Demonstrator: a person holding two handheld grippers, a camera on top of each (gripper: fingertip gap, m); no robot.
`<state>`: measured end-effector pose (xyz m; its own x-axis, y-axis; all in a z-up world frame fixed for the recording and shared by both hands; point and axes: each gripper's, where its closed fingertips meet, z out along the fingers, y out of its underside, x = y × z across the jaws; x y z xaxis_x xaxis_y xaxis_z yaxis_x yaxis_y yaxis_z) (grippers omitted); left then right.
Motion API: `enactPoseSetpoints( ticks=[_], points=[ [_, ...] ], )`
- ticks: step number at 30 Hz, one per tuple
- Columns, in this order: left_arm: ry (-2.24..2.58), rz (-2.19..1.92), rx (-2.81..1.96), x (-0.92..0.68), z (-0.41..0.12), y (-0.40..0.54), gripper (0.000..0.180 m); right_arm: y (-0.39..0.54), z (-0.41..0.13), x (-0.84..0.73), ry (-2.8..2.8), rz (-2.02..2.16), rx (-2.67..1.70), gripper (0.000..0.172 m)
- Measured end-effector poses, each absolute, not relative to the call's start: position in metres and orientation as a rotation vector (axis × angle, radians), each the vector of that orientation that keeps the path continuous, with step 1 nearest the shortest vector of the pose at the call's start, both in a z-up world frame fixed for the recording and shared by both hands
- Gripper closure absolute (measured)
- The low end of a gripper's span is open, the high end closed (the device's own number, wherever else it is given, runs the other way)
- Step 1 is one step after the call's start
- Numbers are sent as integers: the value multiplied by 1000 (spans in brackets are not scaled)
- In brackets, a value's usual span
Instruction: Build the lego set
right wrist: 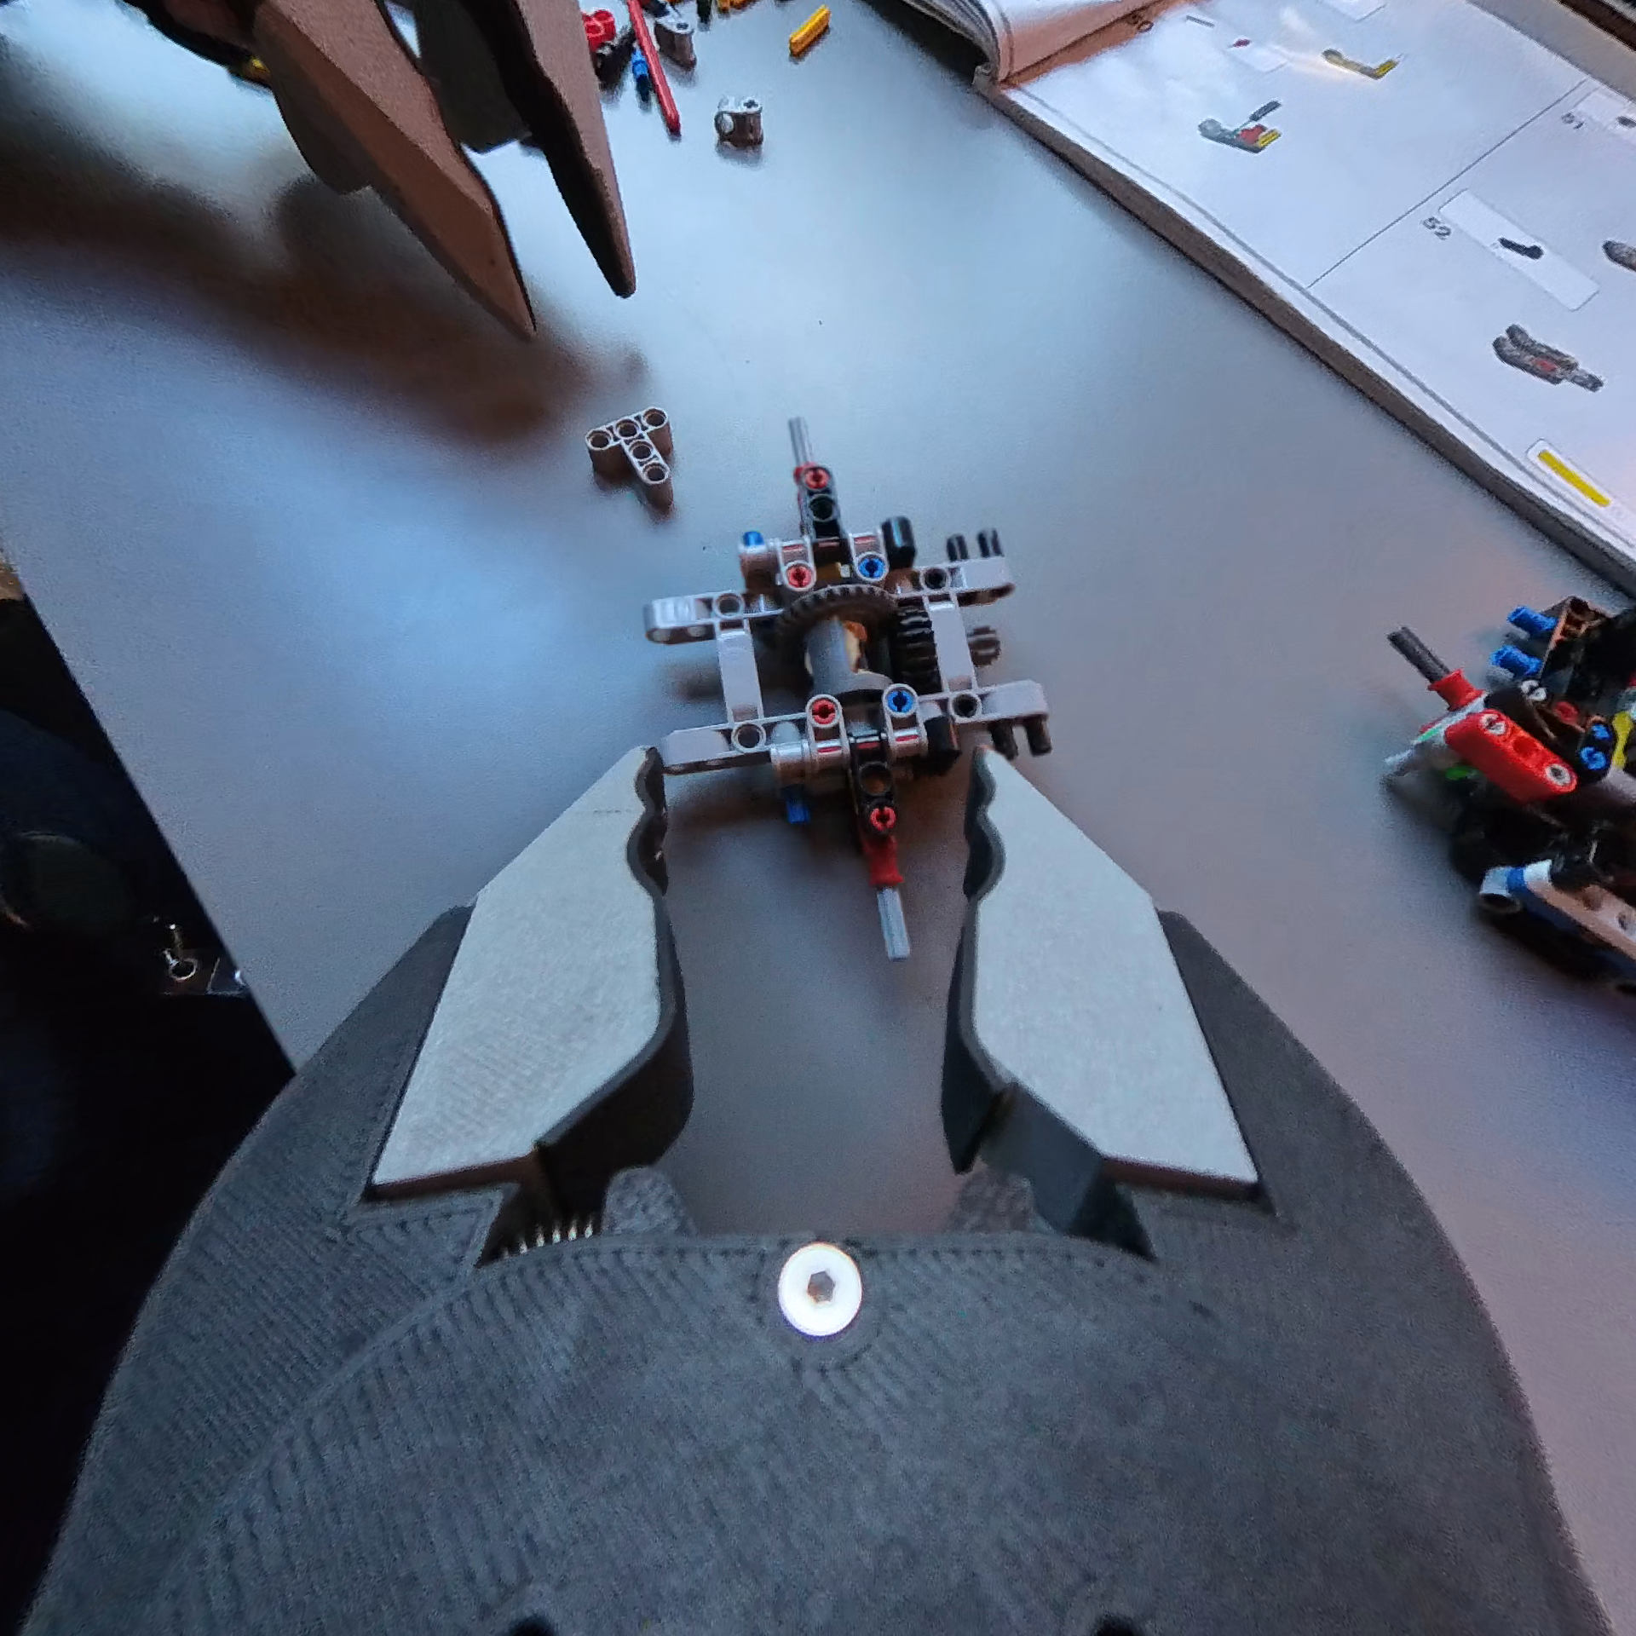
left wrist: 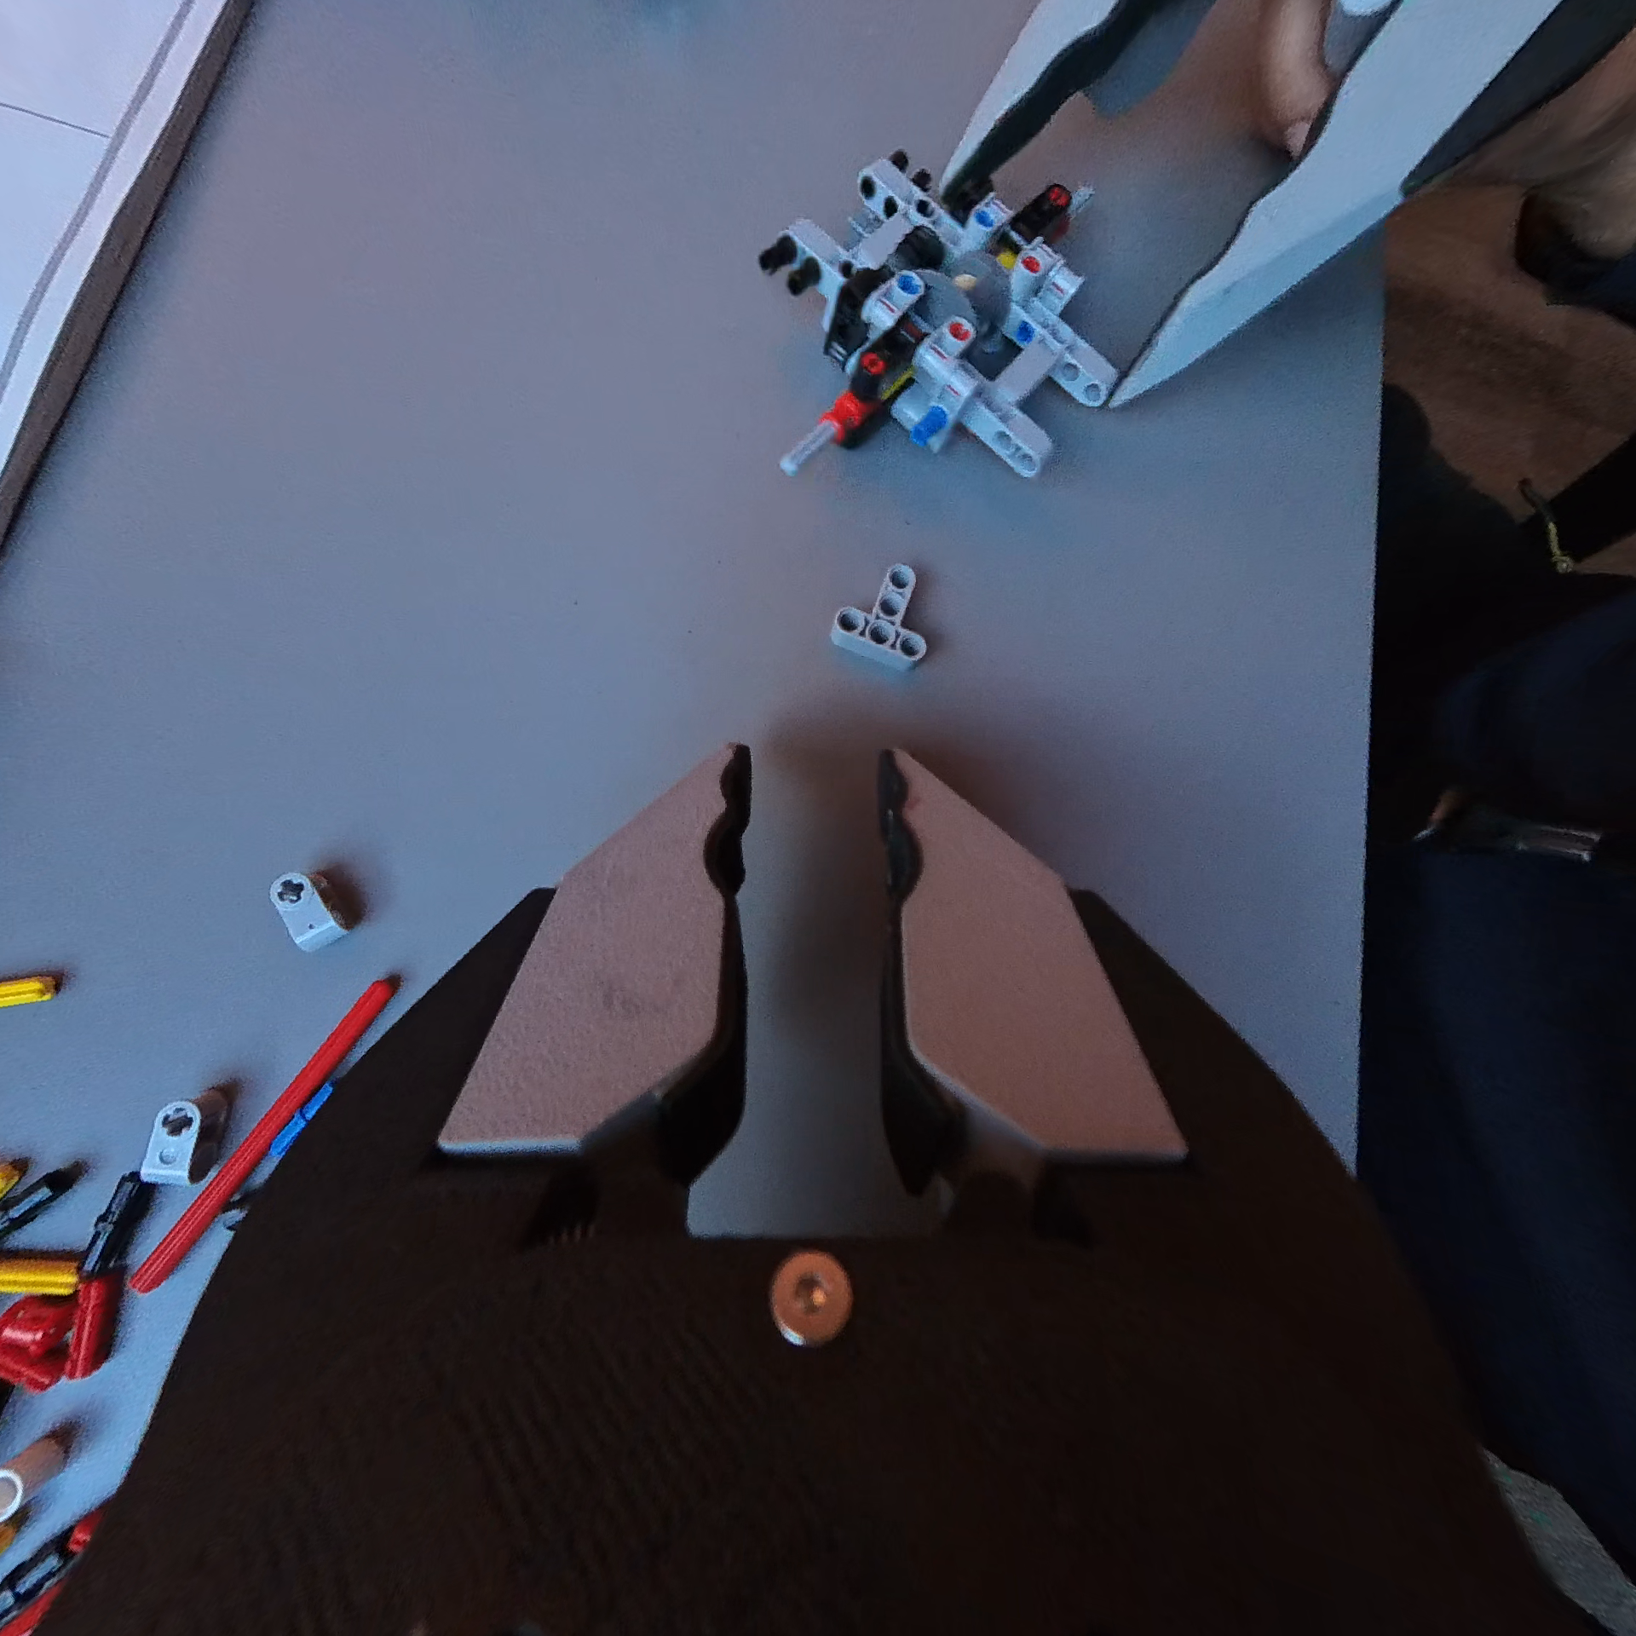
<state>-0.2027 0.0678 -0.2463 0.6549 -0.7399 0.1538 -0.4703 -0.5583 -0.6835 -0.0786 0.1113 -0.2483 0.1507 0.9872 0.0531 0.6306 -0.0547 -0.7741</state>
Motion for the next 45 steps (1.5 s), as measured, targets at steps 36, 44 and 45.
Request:
enactPoseSetpoints(
  ticks=[36, 44, 45],
  points=[
    [987, -517, -2264, -191, -254, 63, 156, 132, -217, -59, -1369, 912, -1699, 110],
    [1006, -507, -2254, -189, -253, 61, 156, 133, -222, -61, -1392, 926, -1734, 110],
    [1005, -511, -2256, -189, -253, 61, 156, 133, -222, -61, -1393, 925, -1734, 111]
  ],
)
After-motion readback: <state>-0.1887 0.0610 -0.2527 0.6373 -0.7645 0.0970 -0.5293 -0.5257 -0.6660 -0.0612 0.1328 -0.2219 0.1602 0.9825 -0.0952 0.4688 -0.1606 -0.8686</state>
